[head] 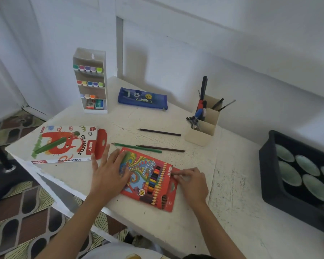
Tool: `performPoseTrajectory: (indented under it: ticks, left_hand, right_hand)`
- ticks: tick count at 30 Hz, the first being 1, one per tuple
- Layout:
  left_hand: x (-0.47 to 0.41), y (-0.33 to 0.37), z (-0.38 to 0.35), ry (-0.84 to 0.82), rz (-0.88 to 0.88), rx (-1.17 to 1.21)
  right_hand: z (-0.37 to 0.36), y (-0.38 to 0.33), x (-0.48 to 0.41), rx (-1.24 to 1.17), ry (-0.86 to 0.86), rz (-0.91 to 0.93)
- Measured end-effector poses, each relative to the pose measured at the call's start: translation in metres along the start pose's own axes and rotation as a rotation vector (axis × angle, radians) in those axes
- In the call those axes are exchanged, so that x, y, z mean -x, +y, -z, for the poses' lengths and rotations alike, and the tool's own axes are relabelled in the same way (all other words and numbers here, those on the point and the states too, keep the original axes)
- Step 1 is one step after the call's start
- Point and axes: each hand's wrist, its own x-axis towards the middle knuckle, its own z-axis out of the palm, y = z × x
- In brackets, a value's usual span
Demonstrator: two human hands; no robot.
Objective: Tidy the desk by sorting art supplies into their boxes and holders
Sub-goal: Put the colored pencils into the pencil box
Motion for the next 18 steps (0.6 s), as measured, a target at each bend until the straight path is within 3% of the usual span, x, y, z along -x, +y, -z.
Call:
performPoseTrajectory:
  ticks: [18]
  left_hand:
    - [-0.0025, -0.003, -0.0005, 0.052, 0.018, 0.077]
  right_hand:
    - [0.0002, -0.0017, -0.0007, 0.019, -0.076, 0.05]
